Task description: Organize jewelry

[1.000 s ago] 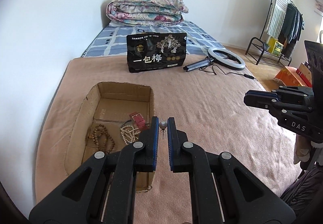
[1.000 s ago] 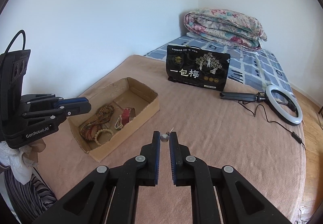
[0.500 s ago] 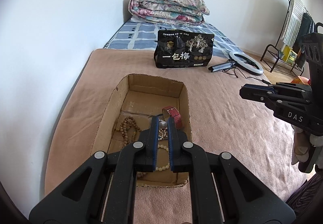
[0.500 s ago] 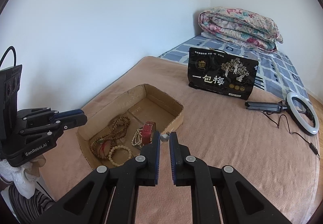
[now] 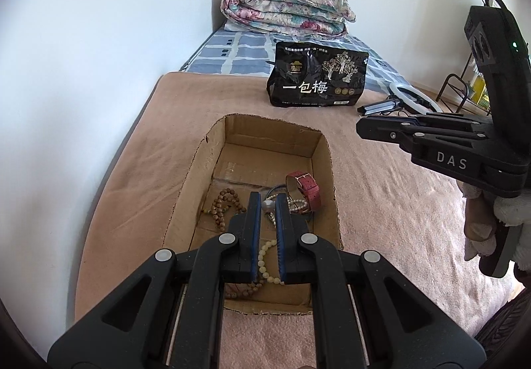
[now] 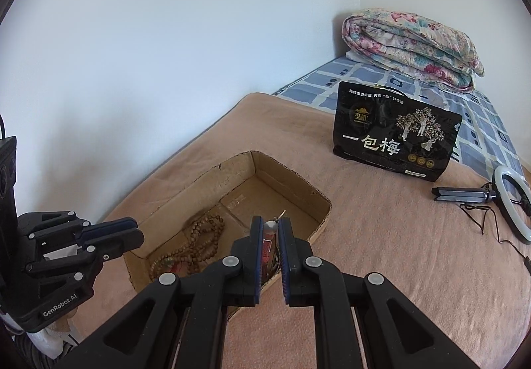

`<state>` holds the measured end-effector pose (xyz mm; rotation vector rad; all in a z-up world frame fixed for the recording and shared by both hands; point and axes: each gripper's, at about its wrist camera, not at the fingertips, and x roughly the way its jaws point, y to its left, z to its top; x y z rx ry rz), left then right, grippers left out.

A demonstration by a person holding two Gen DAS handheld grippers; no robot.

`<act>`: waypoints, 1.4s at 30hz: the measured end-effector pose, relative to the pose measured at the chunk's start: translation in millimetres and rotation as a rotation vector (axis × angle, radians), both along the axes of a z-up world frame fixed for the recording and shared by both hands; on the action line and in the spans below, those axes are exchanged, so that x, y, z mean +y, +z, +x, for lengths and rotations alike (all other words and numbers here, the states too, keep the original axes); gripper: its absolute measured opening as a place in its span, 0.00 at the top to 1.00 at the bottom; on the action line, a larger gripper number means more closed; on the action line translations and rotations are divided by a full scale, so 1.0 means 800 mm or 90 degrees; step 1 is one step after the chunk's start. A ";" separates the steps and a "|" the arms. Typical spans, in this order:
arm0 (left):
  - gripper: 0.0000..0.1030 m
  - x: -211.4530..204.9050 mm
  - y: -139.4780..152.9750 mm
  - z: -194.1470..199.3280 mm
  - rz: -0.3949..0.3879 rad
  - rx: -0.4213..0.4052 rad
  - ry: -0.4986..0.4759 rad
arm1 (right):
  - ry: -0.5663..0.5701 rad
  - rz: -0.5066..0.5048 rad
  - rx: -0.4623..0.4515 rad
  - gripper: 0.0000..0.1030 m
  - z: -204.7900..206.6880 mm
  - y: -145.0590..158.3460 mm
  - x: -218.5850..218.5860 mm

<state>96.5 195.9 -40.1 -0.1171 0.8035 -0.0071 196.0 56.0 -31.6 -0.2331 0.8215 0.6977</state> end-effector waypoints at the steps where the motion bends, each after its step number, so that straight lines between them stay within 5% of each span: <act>1: 0.94 0.000 -0.001 0.001 0.001 0.001 0.000 | 0.001 -0.002 0.001 0.93 0.003 -0.002 0.004; 15: 0.94 0.009 -0.012 0.012 -0.007 0.008 0.008 | 0.010 -0.004 0.022 0.92 0.032 -0.022 0.036; 21: 0.93 0.010 -0.013 0.013 -0.004 0.005 0.002 | 0.005 -0.006 0.018 0.59 0.033 -0.022 0.040; 22: 0.89 0.009 -0.013 0.013 -0.004 0.007 0.002 | 0.001 -0.006 0.018 0.47 0.033 -0.022 0.039; 23: 0.73 0.009 -0.013 0.013 -0.004 0.009 0.001 | -0.004 -0.004 0.016 0.38 0.034 -0.021 0.039; 25: 0.49 0.008 -0.013 0.011 -0.001 0.005 0.002 | -0.013 0.000 0.010 0.31 0.034 -0.019 0.037; 26: 0.46 0.007 -0.013 0.010 0.004 0.000 0.005 | -0.016 -0.002 0.008 0.25 0.034 -0.018 0.037; 29: 0.40 0.003 -0.012 0.010 0.019 0.000 0.006 | -0.022 -0.006 -0.001 0.12 0.033 -0.016 0.038; 42: 0.34 -0.002 -0.004 0.005 0.026 -0.011 0.011 | -0.028 0.001 -0.007 0.08 0.020 -0.003 0.032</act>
